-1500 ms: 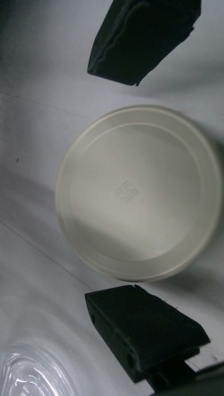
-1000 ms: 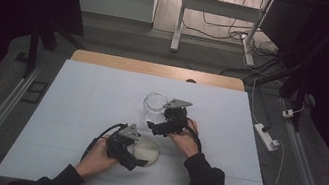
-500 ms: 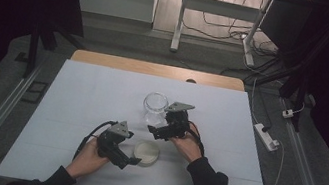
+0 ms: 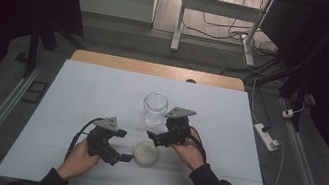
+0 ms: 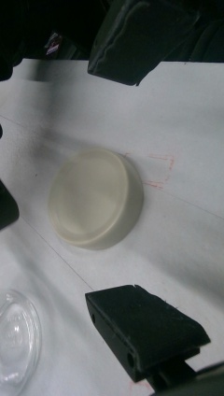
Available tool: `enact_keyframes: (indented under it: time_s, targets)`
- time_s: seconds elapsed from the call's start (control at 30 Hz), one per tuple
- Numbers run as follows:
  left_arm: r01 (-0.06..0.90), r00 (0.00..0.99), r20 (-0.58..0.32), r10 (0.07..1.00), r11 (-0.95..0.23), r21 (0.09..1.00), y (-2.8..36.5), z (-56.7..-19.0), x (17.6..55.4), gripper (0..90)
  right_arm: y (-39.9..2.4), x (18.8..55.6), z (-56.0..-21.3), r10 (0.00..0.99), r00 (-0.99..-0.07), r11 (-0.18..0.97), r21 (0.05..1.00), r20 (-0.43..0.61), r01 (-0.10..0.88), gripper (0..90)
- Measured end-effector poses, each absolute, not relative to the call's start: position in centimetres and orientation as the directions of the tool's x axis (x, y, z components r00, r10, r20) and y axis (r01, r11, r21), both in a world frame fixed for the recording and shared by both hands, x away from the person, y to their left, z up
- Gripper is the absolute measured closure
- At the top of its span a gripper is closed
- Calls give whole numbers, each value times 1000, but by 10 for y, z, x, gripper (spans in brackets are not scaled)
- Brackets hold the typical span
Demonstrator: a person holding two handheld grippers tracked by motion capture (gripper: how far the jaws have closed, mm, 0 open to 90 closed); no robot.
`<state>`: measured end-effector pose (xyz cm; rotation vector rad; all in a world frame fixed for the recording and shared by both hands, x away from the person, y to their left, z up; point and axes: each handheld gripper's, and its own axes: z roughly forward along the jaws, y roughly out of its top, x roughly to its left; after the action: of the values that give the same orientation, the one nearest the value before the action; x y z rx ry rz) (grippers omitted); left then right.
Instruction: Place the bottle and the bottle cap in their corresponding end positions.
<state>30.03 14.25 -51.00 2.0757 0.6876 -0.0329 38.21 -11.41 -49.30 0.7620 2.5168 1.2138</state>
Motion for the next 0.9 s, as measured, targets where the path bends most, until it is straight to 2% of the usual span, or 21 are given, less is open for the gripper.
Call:
enact_keyframes:
  time_s: [0.4, 0.9]
  targets:
    - [476, 843, -250, 476, -445, 759, 153, -508, 288, 0, -124, 364, -494, 532, -846, 527, 768, 35, 363, 0]
    - [489, 822, -228, 522, -442, 752, 174, -506, 273, 0, -138, 344, -493, 517, -856, 546, 763, 16, 345, 0]
